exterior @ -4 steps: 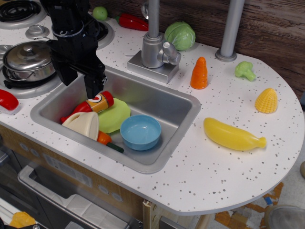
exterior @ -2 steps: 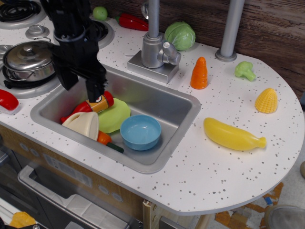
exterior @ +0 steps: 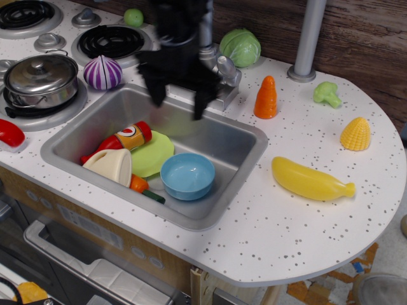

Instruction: Put corn into bowl

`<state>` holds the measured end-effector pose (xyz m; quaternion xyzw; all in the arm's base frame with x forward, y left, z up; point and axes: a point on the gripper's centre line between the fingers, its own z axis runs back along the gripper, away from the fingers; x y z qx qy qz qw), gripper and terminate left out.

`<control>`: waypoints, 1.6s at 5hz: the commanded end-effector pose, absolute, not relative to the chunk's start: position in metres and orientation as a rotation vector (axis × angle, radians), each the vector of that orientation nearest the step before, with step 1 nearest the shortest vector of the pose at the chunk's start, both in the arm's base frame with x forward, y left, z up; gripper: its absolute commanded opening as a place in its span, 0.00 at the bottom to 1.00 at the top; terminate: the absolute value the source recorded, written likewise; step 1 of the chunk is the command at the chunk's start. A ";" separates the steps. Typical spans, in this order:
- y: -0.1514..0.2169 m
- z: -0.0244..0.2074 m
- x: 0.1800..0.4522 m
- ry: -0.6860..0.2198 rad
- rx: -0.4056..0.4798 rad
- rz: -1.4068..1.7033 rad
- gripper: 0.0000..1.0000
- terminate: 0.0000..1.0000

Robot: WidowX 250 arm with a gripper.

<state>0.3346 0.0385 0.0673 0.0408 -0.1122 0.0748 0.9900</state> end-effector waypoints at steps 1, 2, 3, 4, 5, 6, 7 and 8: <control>-0.011 0.108 0.383 -0.317 -0.040 0.121 1.00 0.00; -0.050 0.113 0.405 -0.348 -0.056 0.126 1.00 0.00; -0.078 0.108 0.421 -0.382 -0.005 0.102 1.00 0.00; -0.102 0.092 0.426 -0.413 -0.002 0.124 1.00 0.00; -0.118 0.085 0.428 -0.436 0.016 0.136 1.00 0.00; -0.122 0.078 0.433 -0.447 -0.006 0.133 1.00 0.00; -0.127 0.076 0.438 -0.474 -0.023 0.123 1.00 0.00; -0.133 0.068 0.445 -0.486 -0.054 0.123 1.00 0.00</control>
